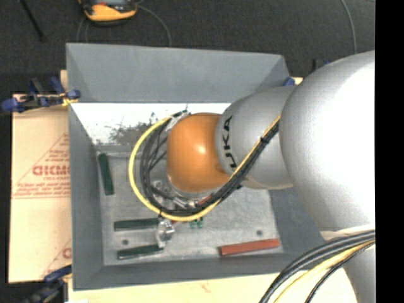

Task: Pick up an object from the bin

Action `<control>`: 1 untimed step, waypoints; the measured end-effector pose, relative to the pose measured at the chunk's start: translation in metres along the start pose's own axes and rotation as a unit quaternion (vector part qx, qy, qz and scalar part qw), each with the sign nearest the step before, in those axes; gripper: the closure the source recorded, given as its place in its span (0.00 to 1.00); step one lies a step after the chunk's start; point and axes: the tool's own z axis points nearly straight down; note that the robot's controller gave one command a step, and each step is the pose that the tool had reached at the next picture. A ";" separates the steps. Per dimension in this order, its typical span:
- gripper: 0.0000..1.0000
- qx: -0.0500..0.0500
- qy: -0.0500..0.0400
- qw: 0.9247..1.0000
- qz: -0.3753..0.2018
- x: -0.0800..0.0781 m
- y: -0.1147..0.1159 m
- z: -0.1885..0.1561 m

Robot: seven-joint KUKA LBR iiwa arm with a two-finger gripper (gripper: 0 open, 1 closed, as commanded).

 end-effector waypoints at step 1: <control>1.00 -0.001 -0.005 1.000 -0.022 0.003 -0.001 -0.123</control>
Offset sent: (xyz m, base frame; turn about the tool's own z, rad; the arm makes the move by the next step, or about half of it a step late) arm 0.0000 0.0000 0.0000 0.0000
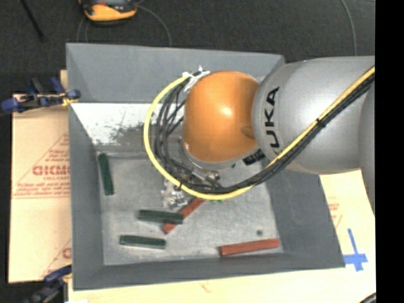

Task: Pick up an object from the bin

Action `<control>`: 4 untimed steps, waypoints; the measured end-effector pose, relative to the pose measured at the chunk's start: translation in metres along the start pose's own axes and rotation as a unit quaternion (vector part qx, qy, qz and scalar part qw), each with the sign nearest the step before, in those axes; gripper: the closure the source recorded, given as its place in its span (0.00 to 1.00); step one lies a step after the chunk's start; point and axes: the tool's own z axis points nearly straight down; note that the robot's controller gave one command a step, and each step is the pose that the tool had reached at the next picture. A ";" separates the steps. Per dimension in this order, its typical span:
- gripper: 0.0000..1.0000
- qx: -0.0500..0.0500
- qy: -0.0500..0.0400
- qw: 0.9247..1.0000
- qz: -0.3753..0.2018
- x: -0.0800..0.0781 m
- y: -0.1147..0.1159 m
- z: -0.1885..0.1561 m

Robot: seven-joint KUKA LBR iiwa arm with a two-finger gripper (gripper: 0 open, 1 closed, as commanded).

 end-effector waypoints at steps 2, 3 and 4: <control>0.00 -0.001 0.000 1.000 0.001 0.000 0.001 0.000; 0.00 -0.001 -0.004 1.000 0.001 0.001 -0.006 0.044; 1.00 -0.001 0.003 1.000 -0.025 -0.022 -0.041 0.128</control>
Offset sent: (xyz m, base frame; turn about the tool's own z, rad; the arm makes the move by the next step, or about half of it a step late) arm 0.0000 0.0000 0.0000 0.0000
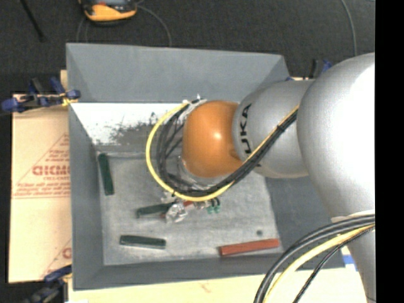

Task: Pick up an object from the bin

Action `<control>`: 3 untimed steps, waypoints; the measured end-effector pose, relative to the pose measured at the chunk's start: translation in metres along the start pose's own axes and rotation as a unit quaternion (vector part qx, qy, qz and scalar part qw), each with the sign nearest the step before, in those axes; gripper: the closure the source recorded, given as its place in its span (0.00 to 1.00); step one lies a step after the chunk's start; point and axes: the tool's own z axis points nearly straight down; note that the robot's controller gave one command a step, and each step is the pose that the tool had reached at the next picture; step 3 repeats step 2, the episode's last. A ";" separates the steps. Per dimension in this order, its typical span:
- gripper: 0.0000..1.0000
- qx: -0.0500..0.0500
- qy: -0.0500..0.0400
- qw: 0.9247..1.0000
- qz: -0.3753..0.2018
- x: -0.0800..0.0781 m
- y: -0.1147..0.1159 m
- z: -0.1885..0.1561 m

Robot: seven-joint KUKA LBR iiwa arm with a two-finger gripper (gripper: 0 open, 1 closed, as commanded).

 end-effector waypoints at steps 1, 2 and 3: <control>1.00 0.000 0.000 1.000 0.000 0.000 0.000 0.000; 1.00 0.001 -0.001 1.000 0.002 0.003 -0.002 -0.198; 1.00 0.001 -0.001 1.000 0.002 0.003 -0.002 -0.198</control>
Offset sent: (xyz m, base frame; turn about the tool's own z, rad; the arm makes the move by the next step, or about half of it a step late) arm -0.0032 -0.0023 0.2058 -0.0021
